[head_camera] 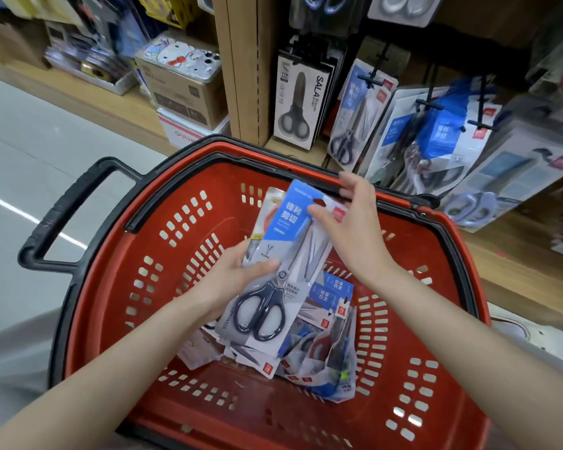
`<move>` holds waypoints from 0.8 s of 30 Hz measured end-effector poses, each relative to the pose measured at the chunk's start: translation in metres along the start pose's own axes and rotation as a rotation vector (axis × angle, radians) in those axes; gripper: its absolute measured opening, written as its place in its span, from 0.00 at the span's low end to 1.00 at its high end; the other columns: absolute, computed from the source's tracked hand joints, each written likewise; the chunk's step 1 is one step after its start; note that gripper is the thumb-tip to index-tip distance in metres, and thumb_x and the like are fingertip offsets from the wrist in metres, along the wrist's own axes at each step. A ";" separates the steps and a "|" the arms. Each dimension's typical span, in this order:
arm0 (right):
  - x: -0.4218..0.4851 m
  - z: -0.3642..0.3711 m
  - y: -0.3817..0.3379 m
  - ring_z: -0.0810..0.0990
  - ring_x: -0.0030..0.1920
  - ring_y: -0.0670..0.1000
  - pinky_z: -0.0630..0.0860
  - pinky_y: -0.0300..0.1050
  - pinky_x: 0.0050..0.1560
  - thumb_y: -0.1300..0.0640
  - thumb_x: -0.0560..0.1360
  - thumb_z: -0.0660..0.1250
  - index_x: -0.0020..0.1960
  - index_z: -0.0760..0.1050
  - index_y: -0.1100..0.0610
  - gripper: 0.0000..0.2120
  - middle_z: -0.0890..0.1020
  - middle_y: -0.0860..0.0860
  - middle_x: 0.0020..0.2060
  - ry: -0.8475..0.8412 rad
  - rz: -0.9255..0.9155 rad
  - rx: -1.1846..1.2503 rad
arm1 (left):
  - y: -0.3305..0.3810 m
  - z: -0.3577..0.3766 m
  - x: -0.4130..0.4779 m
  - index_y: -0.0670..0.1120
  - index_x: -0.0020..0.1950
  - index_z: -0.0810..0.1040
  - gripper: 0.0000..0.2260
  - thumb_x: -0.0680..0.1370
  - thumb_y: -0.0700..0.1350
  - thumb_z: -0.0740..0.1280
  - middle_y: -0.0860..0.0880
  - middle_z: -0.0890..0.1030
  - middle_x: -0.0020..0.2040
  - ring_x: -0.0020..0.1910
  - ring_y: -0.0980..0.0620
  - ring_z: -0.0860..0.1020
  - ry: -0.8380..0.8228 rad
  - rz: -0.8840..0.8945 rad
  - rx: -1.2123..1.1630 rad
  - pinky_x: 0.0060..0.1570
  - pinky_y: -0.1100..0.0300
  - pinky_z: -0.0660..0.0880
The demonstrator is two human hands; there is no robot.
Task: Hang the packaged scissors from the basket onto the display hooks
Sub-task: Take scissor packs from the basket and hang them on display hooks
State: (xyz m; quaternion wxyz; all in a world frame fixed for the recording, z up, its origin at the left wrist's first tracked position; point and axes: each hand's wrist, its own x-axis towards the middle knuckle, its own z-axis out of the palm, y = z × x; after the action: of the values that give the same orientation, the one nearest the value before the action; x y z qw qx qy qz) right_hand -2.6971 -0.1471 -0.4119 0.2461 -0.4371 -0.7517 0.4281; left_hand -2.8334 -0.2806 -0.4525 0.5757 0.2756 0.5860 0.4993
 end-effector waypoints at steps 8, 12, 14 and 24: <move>-0.025 -0.043 0.020 0.82 0.48 0.47 0.76 0.40 0.43 0.60 0.76 0.68 0.54 0.73 0.52 0.09 0.83 0.52 0.52 -0.022 0.345 0.381 | 0.018 0.039 0.003 0.45 0.55 0.79 0.11 0.74 0.44 0.68 0.45 0.84 0.50 0.52 0.42 0.82 0.133 0.028 -0.018 0.52 0.50 0.79; -0.032 -0.076 0.016 0.81 0.55 0.56 0.75 0.56 0.61 0.60 0.79 0.62 0.54 0.78 0.56 0.07 0.84 0.55 0.52 0.066 0.341 0.494 | 0.035 0.070 0.005 0.49 0.58 0.80 0.20 0.77 0.57 0.56 0.53 0.83 0.55 0.57 0.54 0.80 0.080 0.056 0.026 0.59 0.55 0.73; -0.035 -0.099 0.013 0.80 0.57 0.58 0.72 0.59 0.64 0.59 0.79 0.61 0.54 0.78 0.59 0.08 0.83 0.56 0.53 0.142 0.317 0.550 | 0.045 0.089 0.009 0.52 0.57 0.80 0.20 0.76 0.59 0.55 0.58 0.83 0.55 0.58 0.61 0.77 0.074 0.124 0.090 0.61 0.59 0.68; -0.038 -0.243 0.021 0.77 0.59 0.63 0.71 0.62 0.63 0.55 0.81 0.58 0.53 0.74 0.65 0.13 0.80 0.64 0.55 0.558 0.088 0.597 | 0.102 0.205 0.054 0.44 0.45 0.78 0.13 0.82 0.46 0.57 0.57 0.80 0.38 0.37 0.63 0.76 0.089 0.470 0.286 0.44 0.71 0.70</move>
State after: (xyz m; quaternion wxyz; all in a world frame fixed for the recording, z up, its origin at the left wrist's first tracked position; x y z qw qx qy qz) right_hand -2.4881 -0.0710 -0.3050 0.5380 -0.4777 -0.4793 0.5026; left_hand -2.6740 -0.1415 -0.3484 0.3732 0.4602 0.5950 0.5430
